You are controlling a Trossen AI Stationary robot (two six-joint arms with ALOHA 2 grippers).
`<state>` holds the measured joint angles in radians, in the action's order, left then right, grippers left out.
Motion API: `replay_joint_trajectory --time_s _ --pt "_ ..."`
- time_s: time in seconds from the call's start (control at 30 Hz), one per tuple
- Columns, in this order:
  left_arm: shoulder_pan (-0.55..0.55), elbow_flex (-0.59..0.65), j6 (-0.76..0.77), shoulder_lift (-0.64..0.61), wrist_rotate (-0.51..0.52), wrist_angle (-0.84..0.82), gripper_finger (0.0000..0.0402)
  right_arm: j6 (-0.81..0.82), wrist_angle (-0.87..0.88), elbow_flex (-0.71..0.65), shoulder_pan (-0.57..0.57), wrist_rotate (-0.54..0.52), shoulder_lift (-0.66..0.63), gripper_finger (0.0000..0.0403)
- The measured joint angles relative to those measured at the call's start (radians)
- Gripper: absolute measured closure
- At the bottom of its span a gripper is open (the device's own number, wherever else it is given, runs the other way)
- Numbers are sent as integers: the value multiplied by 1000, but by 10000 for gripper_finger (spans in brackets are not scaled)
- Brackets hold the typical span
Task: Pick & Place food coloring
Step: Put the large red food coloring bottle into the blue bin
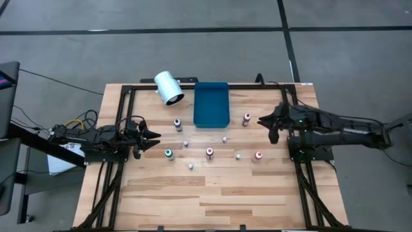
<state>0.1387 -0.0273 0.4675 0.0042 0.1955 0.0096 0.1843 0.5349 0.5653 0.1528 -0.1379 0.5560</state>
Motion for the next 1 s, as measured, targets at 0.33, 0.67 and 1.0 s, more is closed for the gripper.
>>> replay_joint_trajectory --time_s 0.33,0.67,1.0 --pt "0 0 0 0 0 0 239 -30 38 120 14 -1 220 333" --pt "0 0 0 0 0 -1 239 -27 145 215 110 10 346 288" --pt "0 0 0 0 0 -1 239 28 192 225 172 18 474 162"
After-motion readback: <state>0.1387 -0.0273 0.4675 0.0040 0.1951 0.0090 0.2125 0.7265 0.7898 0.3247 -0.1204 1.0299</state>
